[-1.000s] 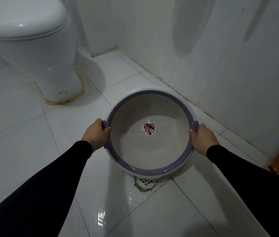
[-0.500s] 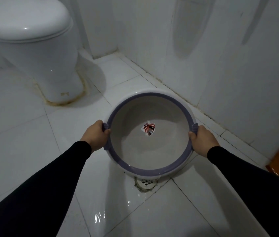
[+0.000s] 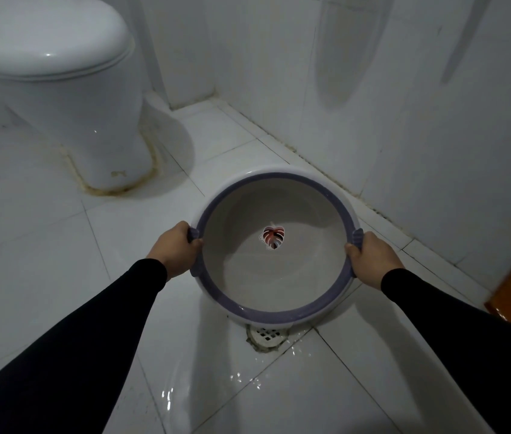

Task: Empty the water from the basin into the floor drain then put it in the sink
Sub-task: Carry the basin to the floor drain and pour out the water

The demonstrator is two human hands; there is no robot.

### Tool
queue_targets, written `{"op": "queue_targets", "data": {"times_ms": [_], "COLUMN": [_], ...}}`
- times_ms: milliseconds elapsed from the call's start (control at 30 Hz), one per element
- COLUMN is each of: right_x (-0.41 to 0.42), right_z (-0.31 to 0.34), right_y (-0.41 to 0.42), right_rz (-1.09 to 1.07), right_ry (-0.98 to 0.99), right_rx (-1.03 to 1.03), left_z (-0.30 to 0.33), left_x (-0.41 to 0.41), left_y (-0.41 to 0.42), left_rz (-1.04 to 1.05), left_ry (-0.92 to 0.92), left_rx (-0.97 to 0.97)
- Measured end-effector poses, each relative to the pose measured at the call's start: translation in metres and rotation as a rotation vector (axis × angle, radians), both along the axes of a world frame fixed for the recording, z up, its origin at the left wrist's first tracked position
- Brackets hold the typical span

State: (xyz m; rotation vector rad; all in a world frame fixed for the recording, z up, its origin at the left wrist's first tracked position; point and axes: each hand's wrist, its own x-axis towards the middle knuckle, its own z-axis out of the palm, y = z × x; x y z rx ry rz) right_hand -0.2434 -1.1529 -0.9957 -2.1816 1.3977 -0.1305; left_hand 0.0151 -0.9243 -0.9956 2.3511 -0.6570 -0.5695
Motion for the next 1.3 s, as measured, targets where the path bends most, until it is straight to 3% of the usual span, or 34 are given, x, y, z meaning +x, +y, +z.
{"op": "queue_targets", "data": {"times_ms": [1300], "right_x": [-0.016], "right_z": [-0.009], "right_y": [-0.007], "right_rz": [0.115], "right_ry": [0.020], "right_rx": [0.021], "left_z": [0.004], "left_x": [-0.002], "left_y": [0.008], "left_rz": [-0.063], "left_ry": [-0.048], "left_rx": [0.075]}}
